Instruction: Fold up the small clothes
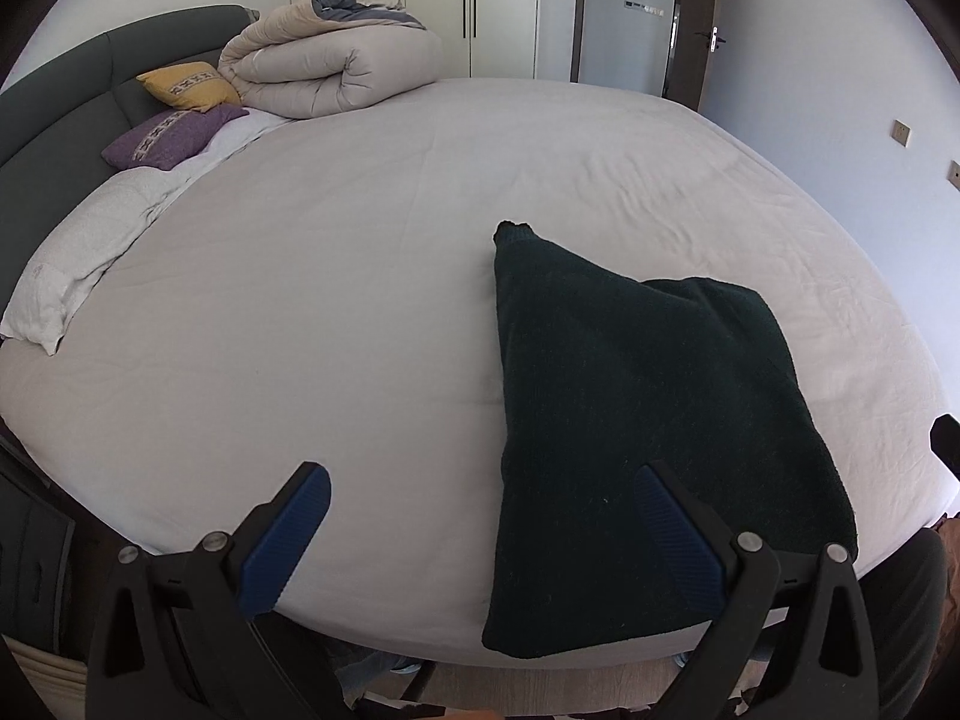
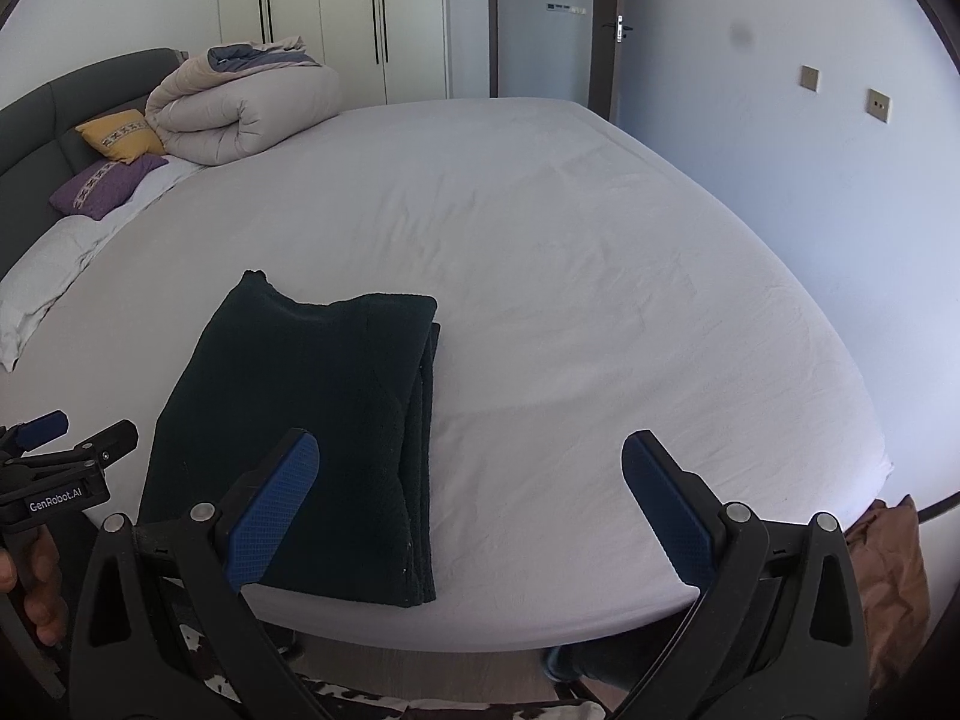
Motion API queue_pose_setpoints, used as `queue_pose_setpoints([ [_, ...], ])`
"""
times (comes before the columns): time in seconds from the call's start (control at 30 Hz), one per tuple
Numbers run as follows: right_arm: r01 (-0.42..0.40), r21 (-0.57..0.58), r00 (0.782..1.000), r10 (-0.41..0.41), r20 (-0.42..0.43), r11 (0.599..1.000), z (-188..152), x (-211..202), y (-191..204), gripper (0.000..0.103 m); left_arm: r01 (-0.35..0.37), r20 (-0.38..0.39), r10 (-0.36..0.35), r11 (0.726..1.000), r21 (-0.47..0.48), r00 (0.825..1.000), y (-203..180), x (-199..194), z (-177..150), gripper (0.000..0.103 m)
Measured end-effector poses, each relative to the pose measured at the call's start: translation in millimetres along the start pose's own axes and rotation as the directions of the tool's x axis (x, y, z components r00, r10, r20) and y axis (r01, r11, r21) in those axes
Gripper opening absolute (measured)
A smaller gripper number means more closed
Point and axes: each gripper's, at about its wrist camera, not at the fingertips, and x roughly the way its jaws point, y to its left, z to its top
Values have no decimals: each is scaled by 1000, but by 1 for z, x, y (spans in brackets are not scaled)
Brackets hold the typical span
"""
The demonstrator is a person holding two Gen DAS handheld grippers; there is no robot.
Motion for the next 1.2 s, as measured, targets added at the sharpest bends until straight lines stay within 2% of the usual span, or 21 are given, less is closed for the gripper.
queue_pose_setpoints([
  [1.2, -14, -4, 999, 14, -34, 1000, -4, 12, 16, 103, 11, -41, -10, 1000, 4, 999, -5, 6, -12, 103],
])
